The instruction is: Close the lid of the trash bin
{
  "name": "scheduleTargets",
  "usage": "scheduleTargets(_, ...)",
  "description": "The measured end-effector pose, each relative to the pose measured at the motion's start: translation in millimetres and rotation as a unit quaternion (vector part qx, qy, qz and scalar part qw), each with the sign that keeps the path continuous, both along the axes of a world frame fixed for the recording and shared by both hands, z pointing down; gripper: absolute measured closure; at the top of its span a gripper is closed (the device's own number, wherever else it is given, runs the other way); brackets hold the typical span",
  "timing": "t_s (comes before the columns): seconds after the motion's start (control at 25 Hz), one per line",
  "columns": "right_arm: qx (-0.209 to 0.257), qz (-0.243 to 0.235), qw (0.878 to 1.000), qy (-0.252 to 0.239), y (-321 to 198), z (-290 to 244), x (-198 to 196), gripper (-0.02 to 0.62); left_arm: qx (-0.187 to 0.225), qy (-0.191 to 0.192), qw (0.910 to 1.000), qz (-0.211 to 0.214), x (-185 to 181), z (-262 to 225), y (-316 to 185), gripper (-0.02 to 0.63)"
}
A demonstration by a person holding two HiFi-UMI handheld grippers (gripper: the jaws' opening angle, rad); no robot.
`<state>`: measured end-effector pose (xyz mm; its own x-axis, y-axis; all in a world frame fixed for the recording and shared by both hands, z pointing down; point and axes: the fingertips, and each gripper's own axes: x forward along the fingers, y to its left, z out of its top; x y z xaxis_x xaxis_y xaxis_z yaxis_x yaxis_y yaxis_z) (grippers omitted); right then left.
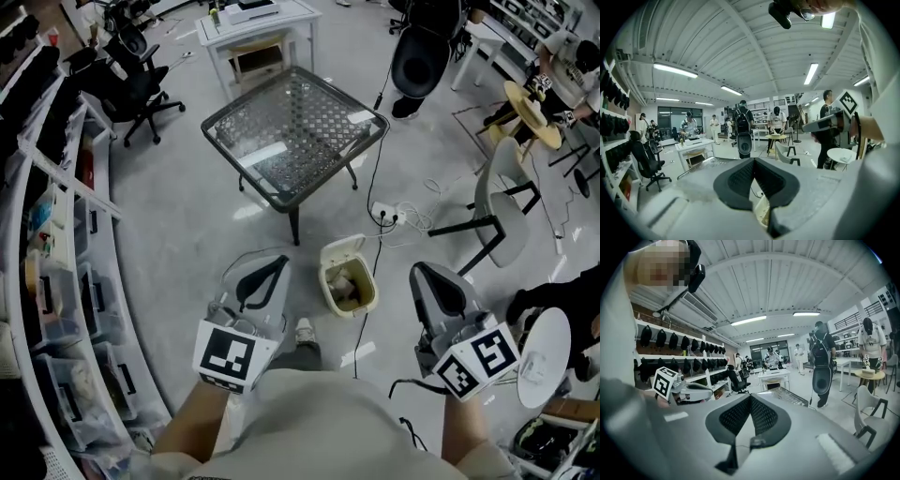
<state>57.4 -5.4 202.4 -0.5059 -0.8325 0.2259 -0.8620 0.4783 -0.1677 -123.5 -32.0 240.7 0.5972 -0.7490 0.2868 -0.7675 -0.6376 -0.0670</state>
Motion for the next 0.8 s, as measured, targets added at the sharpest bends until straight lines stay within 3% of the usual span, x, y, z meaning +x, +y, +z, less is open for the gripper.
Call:
scheduleTargets(0.36, -0.016, 0.01, 1.0, 0.01, -78, 12, -25, 0.592, -0.007, -0.012, 0.9996, 0.025, -26, 16, -74, 0.603)
scheduleTargets(0.8, -0.038, 0.0, 0.999, -0.002, -113, 29, -36, 0.592, -0.034, -0.018, 0.9988, 0.031, -31, 38, -101, 0.603)
